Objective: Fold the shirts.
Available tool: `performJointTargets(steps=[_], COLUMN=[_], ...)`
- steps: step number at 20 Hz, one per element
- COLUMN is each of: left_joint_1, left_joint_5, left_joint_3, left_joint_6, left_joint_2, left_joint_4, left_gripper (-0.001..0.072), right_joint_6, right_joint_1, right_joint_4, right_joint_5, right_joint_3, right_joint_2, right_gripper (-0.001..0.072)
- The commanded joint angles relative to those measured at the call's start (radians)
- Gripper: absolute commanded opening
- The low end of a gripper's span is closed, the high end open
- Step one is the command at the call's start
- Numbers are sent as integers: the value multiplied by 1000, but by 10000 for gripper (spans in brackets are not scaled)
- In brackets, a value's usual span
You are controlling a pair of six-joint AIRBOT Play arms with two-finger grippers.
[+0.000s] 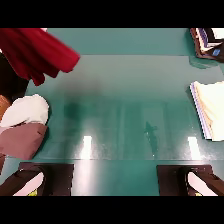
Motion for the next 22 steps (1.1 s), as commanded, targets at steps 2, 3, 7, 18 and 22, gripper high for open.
performJointTargets(steps=[2, 3, 7, 18, 22], left_joint_1=[-262, -333, -623, -421, -229], left_joint_5=[-182, -212, -249, -332, -236], left_joint_3=[65, 53, -60, -179, -433], left_joint_6=[14, -1, -4, -35, -30], left_joint_2=[6, -20, -165, -282, -282], left_joint_4=[-27, -27, -103, 69, -168], left_gripper=[26, 26, 30, 591, 591], right_joint_6=[0, 0, 0, 0, 0], right_joint_1=[1, 1, 1, 1, 1], right_joint_4=[-2, -2, -2, -2, -2], right_joint_5=[-17, -13, 15, 85, 85], right_joint_3=[98, 102, 102, 102, 102], right_joint_2=[0, 0, 0, 0, 0], right_gripper=[21, 21, 21, 20, 21])
